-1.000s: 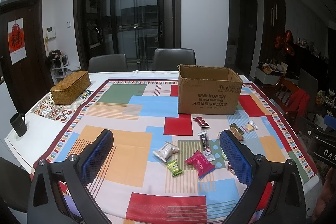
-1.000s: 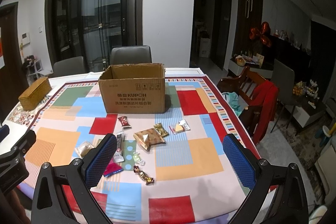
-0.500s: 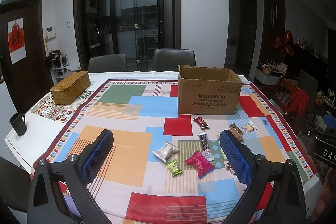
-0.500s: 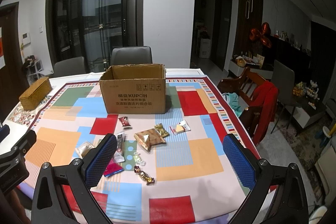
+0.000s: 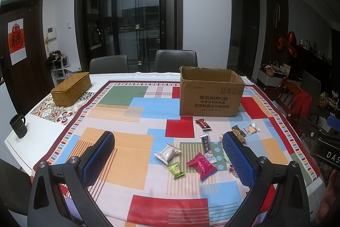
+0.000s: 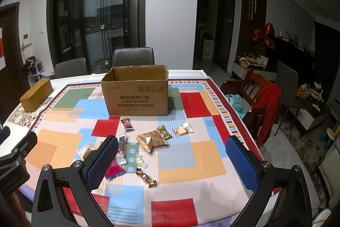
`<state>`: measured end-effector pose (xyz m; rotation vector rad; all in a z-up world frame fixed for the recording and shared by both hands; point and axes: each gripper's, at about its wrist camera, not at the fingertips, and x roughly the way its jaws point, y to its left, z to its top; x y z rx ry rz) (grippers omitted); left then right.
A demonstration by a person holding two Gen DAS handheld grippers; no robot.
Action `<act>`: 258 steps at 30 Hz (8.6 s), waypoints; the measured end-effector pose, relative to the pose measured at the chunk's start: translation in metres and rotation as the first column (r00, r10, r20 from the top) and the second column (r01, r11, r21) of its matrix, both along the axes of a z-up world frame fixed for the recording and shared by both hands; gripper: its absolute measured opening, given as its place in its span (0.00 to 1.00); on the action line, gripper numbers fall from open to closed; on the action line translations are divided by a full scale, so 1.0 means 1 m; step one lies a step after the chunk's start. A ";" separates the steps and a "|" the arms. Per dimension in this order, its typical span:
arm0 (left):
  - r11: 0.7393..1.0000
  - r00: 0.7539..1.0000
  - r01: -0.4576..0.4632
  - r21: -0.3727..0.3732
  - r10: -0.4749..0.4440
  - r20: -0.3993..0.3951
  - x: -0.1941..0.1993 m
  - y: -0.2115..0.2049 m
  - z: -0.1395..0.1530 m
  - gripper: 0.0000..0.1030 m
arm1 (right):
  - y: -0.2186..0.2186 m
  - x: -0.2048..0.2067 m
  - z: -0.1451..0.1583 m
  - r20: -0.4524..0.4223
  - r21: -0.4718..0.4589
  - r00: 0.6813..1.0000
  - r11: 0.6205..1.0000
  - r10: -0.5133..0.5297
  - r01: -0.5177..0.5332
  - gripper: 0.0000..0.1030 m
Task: Organize snacks
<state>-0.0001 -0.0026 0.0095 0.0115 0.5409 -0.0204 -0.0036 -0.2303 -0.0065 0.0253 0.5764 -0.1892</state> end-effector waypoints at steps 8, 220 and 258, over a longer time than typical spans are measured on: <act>1.000 1.000 0.010 0.007 -0.010 -0.001 0.003 -0.003 0.004 1.00 | 0.003 0.005 0.004 -0.007 0.000 1.000 1.000 0.018 -0.018 0.99; 0.977 0.975 0.212 0.029 -0.213 0.066 0.317 -0.076 -0.005 0.27 | 0.007 0.297 0.019 0.109 -0.035 0.980 0.986 0.168 -0.165 0.20; 0.988 0.988 0.154 -0.010 -0.154 -0.031 0.359 -0.072 -0.031 0.72 | 0.004 0.347 -0.012 0.039 -0.039 0.992 0.992 0.120 -0.118 0.73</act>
